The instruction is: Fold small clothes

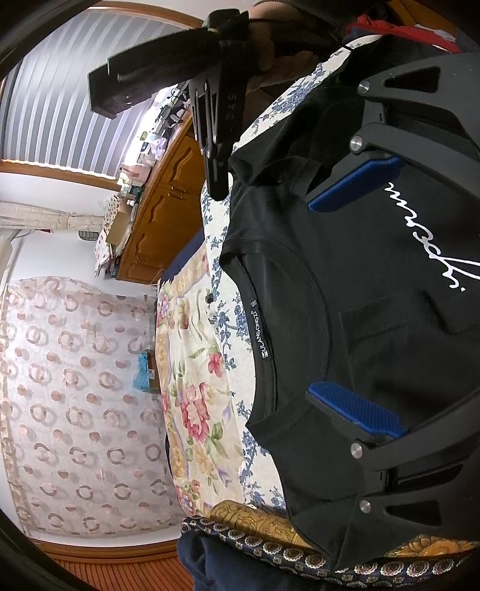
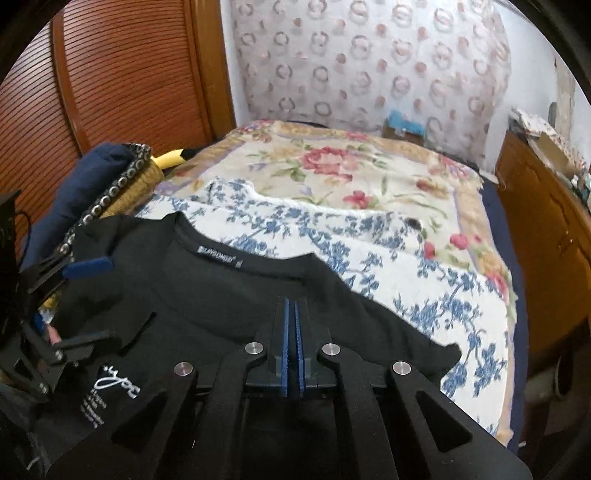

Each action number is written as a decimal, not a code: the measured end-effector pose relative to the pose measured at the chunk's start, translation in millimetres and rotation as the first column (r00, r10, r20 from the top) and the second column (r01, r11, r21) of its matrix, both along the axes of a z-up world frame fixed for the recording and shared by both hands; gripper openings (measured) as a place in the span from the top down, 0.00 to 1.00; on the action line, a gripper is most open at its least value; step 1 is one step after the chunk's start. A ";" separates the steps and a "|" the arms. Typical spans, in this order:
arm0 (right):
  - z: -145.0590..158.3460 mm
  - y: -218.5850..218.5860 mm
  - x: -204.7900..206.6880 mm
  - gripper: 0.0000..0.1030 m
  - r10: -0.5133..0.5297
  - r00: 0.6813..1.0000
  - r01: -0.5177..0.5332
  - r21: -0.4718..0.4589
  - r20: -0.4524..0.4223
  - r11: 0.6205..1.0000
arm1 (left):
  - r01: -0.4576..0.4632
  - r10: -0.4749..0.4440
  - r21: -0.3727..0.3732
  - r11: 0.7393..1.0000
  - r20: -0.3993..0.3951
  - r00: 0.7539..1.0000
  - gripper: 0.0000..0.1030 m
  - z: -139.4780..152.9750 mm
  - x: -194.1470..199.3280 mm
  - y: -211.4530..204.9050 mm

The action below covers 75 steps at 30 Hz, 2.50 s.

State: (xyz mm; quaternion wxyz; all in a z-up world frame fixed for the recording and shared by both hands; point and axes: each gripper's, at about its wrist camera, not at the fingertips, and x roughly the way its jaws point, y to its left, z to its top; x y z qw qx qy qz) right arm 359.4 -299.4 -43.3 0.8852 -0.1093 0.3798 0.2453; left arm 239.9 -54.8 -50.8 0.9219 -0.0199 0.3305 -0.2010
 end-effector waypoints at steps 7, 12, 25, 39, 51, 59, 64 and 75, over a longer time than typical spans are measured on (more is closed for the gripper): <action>-3.3 -18.9 -8.0 0.74 -0.067 0.997 0.066 -0.006 -0.038 0.998 | -0.001 0.001 -0.001 1.000 0.004 1.000 0.08 0.6 0.1 0.0; -17.9 -27.3 -28.2 0.68 -0.093 0.990 0.092 -0.020 -0.106 0.996 | -0.002 0.002 0.002 1.000 0.010 1.000 0.08 3.0 -2.2 -0.7; -30.9 -3.6 -21.6 0.99 0.000 0.989 0.010 0.067 -0.148 0.998 | -0.019 0.019 -0.005 1.000 0.028 0.999 0.08 9.0 -5.8 1.1; -8.6 -15.8 -12.2 0.61 -0.032 0.998 0.035 0.058 -0.057 0.998 | -0.074 0.074 -0.001 0.997 0.042 0.996 0.08 13.6 -1.2 13.1; -34.0 -93.0 -4.1 0.47 -0.192 0.979 0.189 -0.039 -0.070 0.981 | -0.278 0.278 0.212 0.937 0.034 0.960 0.09 22.6 -7.7 92.3; -52.2 -88.0 10.1 0.45 -0.145 0.986 0.143 -0.025 -0.087 0.989 | -0.275 0.296 0.250 0.928 -0.050 0.954 0.49 8.3 5.4 112.2; -55.6 -79.0 10.2 0.43 -0.129 0.991 0.127 -0.047 -0.044 0.991 | -0.254 0.295 0.344 0.904 -0.071 0.953 0.54 -0.1 9.8 103.6; -59.8 -78.8 8.9 0.39 -0.124 0.991 0.123 -0.026 -0.040 0.992 | -0.229 0.274 0.338 0.913 -0.092 0.957 0.79 -5.1 20.8 103.3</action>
